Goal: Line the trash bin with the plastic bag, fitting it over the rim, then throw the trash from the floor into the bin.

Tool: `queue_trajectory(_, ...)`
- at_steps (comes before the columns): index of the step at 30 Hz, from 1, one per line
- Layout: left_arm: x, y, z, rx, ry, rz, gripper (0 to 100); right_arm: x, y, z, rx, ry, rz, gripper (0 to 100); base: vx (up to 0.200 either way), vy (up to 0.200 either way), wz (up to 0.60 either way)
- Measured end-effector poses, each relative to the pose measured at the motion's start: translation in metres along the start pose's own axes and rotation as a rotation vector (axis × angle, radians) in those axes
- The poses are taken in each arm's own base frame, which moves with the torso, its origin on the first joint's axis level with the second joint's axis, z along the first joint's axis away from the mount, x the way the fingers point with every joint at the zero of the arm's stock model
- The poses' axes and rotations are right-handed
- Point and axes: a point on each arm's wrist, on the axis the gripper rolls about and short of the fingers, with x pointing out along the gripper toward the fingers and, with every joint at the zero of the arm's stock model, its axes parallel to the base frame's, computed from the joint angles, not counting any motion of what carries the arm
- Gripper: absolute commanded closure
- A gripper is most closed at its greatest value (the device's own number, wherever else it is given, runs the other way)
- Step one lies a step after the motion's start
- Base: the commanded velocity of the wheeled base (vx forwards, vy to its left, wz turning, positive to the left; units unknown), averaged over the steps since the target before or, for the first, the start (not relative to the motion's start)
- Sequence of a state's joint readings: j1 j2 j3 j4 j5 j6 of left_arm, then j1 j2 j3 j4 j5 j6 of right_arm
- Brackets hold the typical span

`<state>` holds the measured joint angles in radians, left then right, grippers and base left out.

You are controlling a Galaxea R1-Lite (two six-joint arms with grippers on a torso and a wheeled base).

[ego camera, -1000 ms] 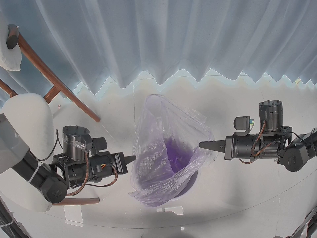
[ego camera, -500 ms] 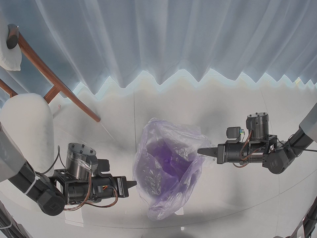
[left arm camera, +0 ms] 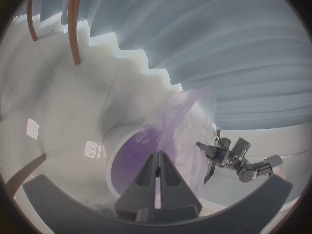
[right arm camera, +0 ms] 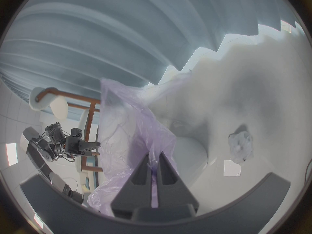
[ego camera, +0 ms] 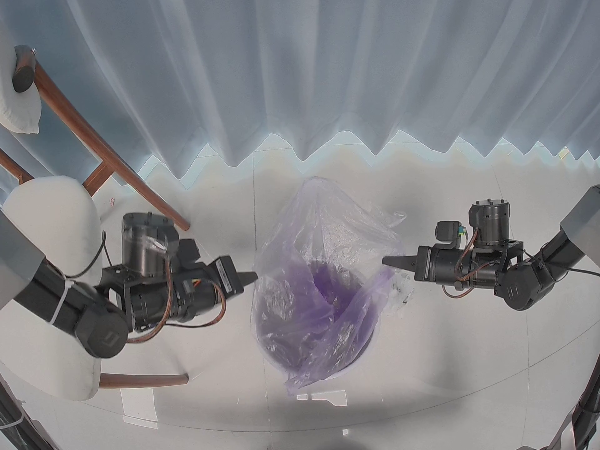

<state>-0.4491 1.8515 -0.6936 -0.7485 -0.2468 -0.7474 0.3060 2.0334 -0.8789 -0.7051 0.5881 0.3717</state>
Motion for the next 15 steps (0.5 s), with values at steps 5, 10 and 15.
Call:
queue_trajectory(5, 0.013, -0.004, 0.027, -0.037, -0.009, 0.034, 100, 0.004, -0.008, 0.021, 0.028, -0.058, -0.048, 100, 0.000, 0.000, 0.00)
queue_trajectory(10, 0.027, 0.000, 0.046, -0.068, 0.001, 0.084, 100, 0.014, -0.020, 0.035, 0.056, -0.086, -0.130, 100, 0.000, 0.000, 0.00)
queue_trajectory(15, 0.039, 0.013, 0.056, -0.086, -0.008, 0.120, 100, 0.025, -0.035, 0.038, 0.071, -0.094, -0.177, 100, 0.000, 0.000, 0.00)
